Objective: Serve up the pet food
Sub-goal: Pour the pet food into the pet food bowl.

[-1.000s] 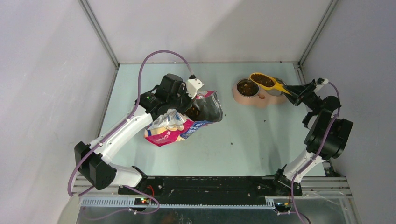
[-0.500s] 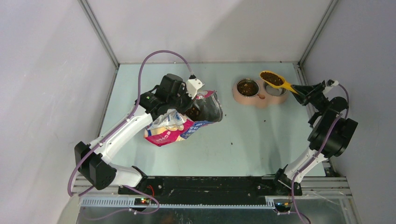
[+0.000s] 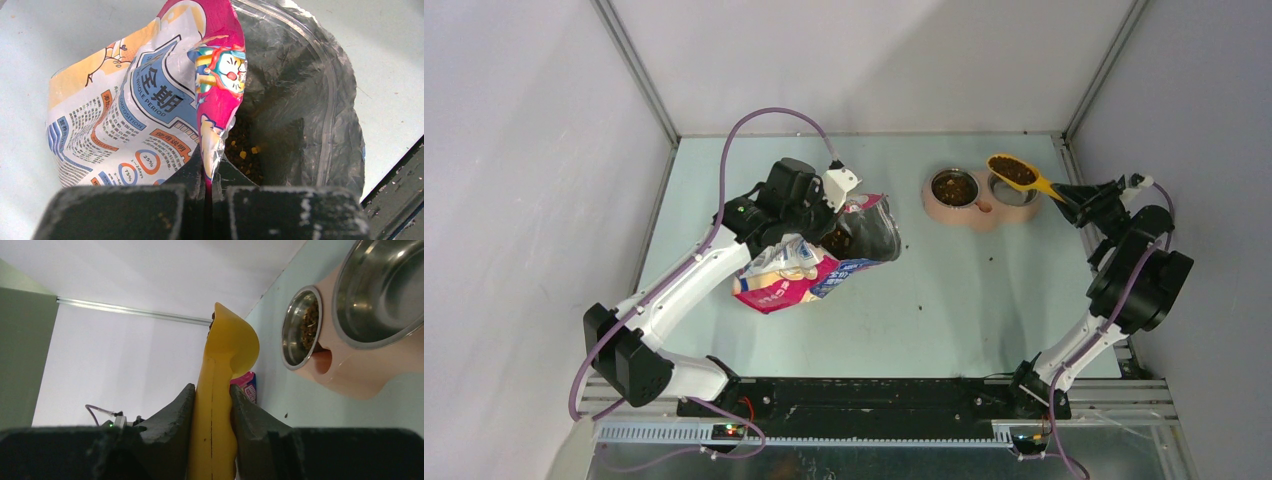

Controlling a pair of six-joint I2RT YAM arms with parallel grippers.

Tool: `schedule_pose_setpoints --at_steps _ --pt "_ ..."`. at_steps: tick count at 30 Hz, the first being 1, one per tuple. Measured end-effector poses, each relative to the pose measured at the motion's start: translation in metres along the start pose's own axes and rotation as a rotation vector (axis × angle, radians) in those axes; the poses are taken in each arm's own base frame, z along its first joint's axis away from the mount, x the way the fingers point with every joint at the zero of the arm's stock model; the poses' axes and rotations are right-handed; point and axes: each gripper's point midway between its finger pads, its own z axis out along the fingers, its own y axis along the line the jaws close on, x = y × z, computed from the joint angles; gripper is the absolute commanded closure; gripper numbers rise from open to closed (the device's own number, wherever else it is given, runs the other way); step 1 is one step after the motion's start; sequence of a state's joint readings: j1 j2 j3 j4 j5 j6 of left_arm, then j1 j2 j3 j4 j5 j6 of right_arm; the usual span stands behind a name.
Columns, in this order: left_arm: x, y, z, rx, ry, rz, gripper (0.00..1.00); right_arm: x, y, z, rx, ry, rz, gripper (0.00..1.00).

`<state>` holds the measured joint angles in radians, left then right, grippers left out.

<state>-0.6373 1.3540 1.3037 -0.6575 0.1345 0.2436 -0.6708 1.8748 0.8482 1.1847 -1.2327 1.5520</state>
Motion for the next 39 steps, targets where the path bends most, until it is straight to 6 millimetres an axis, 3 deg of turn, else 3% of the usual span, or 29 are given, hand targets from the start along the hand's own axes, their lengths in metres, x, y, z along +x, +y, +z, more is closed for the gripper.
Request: schedule_pose_setpoints --at_steps 23,39 --pt "0.000 0.000 0.000 0.000 0.000 0.000 1.00 -0.028 -0.053 0.003 0.076 -0.040 -0.089 1.00" --pt "0.000 0.000 0.000 0.000 0.000 0.000 1.00 -0.041 -0.078 0.003 0.141 -0.076 -0.130 1.00"
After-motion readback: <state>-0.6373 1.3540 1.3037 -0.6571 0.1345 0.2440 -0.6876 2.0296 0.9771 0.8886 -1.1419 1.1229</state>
